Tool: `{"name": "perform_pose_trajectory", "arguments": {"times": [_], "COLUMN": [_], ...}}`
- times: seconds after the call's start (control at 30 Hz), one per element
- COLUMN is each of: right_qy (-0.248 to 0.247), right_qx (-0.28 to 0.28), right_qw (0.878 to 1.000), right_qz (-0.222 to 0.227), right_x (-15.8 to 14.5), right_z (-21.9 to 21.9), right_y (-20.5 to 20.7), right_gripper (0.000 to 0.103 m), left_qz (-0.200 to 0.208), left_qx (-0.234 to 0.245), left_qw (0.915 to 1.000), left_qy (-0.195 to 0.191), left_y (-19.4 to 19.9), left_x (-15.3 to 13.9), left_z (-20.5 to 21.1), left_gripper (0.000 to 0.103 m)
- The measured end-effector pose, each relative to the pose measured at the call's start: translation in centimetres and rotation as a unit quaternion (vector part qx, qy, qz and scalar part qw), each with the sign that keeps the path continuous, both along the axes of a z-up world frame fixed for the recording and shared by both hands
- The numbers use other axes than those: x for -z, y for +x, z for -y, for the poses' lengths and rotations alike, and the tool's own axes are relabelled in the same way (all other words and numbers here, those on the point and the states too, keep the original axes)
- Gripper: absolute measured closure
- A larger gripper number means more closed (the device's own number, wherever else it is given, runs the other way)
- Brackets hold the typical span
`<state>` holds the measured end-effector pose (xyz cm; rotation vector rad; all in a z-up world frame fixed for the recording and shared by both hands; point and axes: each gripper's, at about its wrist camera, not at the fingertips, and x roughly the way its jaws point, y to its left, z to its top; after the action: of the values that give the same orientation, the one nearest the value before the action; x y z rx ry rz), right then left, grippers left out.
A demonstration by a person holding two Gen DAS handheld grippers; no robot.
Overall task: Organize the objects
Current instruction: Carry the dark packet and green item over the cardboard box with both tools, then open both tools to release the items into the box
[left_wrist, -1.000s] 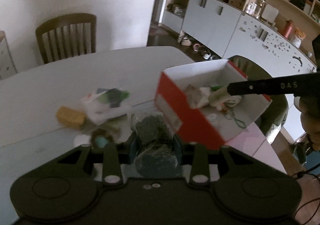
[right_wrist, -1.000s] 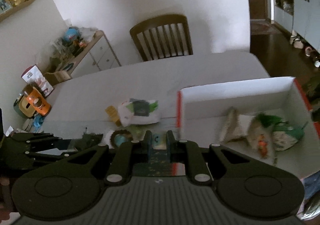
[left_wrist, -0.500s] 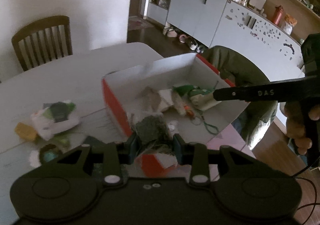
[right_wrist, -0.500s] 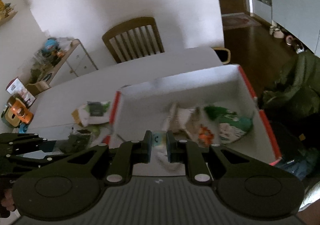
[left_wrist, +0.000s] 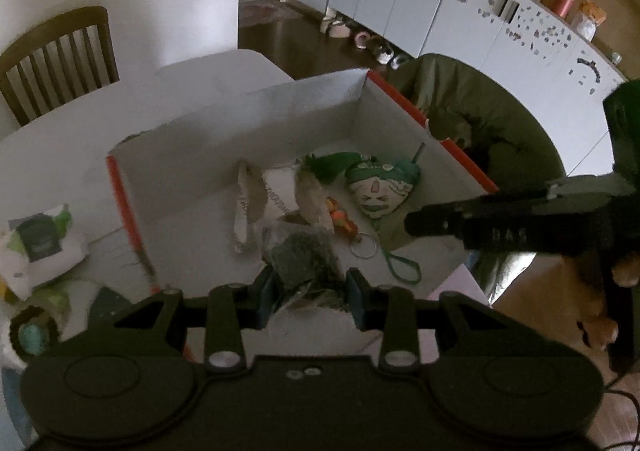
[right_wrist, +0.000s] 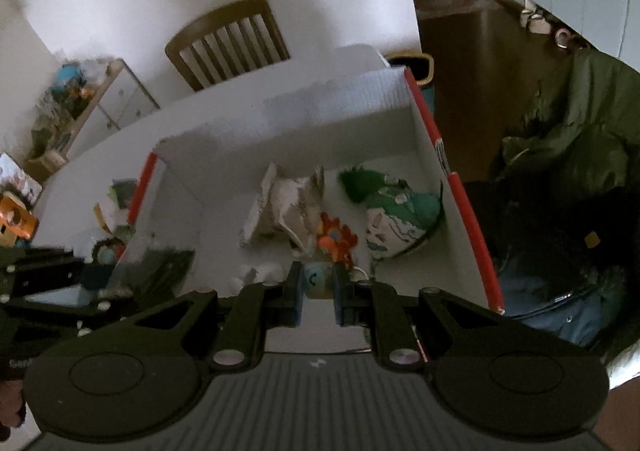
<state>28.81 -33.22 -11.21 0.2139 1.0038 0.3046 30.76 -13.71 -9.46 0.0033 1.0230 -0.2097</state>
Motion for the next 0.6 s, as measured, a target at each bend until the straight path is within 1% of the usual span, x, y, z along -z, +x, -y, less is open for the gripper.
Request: {"name": "perform_pose_trajectory", "arguments": {"times": [0.27,0.47,0.6], "right_qy": [-0.014,-0.036,-0.043], "right_qx": [-0.028,-0.050,-0.063], "right_qw": [0.999,0.998,0.997], "right_qz": [-0.019,-0.025,-0.030], "right_x": [2.0,2.8,3.3], "right_z": [0.6,0.4,0.6], "right_y": [1.2,1.7,2.0], "right_gripper": [0.089,0.089,0.089], "left_qz": [-0.027,-0.058,-0.079], "left_qx": [0.018,0.013,0.014], "left_qw": [0.9994,0.9982,0.9968], "left_qy": [0.012,-0.004,-0.004], "left_y": [2.7,4.4,5.5], "left_x": [2.0,3.6,4.6], "left_z": [2.1,2.2,2.3], "left_gripper": [0.067,0.067,0.067]}}
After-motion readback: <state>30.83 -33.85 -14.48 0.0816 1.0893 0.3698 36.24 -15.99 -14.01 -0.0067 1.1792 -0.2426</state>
